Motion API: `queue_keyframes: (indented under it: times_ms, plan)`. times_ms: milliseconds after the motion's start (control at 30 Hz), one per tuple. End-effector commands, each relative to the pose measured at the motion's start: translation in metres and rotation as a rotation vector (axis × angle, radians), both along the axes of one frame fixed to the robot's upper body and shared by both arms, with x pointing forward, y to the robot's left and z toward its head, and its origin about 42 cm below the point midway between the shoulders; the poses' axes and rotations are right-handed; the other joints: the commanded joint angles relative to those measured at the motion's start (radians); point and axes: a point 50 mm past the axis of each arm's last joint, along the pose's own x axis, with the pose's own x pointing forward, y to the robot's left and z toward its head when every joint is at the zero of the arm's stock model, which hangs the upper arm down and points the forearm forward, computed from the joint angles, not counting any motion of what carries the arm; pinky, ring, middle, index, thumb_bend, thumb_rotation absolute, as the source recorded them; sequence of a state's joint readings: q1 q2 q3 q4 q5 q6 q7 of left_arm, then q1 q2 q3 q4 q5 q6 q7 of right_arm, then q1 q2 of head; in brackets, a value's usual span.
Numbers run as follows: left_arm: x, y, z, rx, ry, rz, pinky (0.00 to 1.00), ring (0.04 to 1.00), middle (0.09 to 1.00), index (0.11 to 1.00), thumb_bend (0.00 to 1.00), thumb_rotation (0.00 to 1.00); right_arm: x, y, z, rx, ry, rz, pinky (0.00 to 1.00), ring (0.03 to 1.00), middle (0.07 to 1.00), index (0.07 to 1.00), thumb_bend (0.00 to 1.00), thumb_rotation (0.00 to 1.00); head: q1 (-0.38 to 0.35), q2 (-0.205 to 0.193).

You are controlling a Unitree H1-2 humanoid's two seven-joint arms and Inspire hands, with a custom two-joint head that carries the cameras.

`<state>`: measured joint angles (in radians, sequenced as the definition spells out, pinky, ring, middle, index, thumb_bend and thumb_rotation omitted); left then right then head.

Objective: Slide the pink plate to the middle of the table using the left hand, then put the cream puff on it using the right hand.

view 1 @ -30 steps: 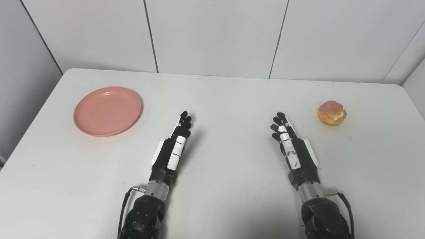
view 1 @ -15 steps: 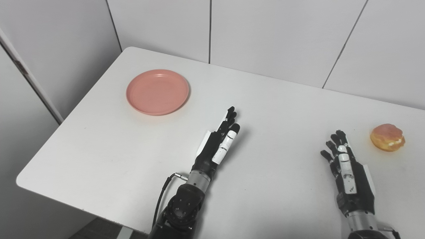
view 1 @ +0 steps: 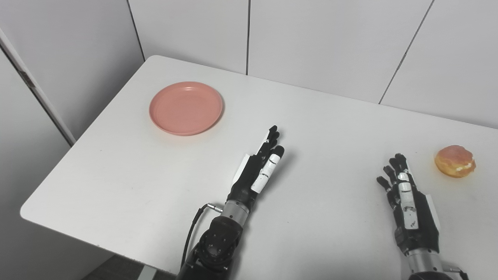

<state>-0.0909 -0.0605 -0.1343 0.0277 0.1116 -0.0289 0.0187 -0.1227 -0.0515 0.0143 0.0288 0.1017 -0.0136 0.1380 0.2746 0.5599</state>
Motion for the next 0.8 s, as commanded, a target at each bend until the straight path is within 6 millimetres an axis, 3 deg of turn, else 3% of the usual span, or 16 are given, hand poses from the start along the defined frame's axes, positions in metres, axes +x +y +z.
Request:
queue_keyframes:
  times_ms: [0,133,333,467,567,767]
  plan:
    - [0.001,-0.016,-0.003,-0.058,0.016,-0.029,1.00,0.996,0.990,0.984,0.65,0.98,0.003,-0.005,0.009,-0.005,-0.068,-0.013,1.00,0.968,0.976,0.977,0.47,0.91,0.002,-0.001]
    - [0.008,-0.013,0.004,-0.092,-0.024,0.004,0.99,0.991,0.980,0.981,0.57,0.98,0.004,-0.004,0.009,-0.004,-0.061,-0.008,1.00,0.971,0.981,0.984,0.47,0.92,0.007,-0.002]
    - [0.026,-0.004,0.023,-0.068,-0.082,0.037,1.00,0.999,0.985,0.981,0.66,1.00,0.004,-0.005,0.009,-0.002,-0.057,0.003,1.00,0.980,0.983,0.986,0.47,0.94,0.014,0.001]
    - [0.040,0.015,0.040,-0.118,-0.136,0.099,0.94,0.959,0.960,0.954,0.68,1.00,0.005,-0.005,0.009,-0.009,-0.063,0.003,1.00,0.981,0.985,0.988,0.48,0.94,0.028,-0.008]
    - [0.051,0.033,0.053,-0.159,-0.172,0.110,0.97,0.971,0.963,0.959,0.70,1.00,0.004,-0.006,0.009,-0.017,-0.064,-0.004,1.00,0.973,0.982,0.986,0.46,0.94,0.028,-0.008]
    - [0.061,0.062,0.075,-0.205,-0.209,0.179,0.91,0.929,0.915,0.911,0.73,1.00,0.005,-0.006,0.009,-0.014,-0.063,-0.003,1.00,0.971,0.982,0.986,0.44,0.93,0.025,-0.007]
